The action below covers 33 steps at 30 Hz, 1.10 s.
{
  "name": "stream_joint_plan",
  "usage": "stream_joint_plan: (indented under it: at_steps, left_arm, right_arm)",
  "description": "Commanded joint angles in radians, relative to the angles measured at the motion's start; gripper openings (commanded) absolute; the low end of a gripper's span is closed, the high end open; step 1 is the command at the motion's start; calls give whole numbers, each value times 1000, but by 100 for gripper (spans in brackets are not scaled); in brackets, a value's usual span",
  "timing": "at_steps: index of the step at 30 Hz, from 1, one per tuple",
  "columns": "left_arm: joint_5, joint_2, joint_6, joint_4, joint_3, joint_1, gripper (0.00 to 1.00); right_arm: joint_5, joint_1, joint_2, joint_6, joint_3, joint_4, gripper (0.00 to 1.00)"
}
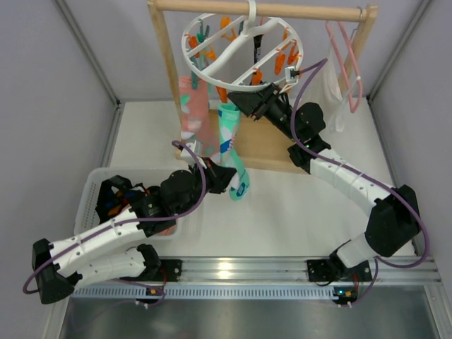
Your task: Remove the socks clipped to the hanger
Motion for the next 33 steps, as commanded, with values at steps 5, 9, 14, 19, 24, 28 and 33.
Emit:
stream_joint_plan:
  at_steps: [5, 9, 14, 19, 24, 28, 33]
  left_arm:
    - [-21, -10, 15, 12, -62, 1, 0]
    - [-14, 13, 15, 12, -67, 3, 0]
    - [-3, 39, 37, 12, -23, 7, 0]
    - [-4, 44, 38, 12, -9, 12, 0]
    - [-11, 32, 24, 12, -25, 15, 0]
    - [-11, 25, 20, -22, -22, 29, 0]
    - [-7, 24, 23, -25, -16, 35, 0]
  right_arm:
    - [128, -15, -44, -41, 69, -119, 0]
    - [145, -17, -57, -52, 64, -150, 0]
    - [64, -17, -57, -59, 44, -99, 23]
    - [-1, -25, -69, -76, 21, -55, 33]
    - [-102, -43, -75, -99, 11, -15, 52]
    - [-136, -65, -81, -82, -29, 59, 46]
    - [-165, -77, -71, -65, -36, 88, 35]
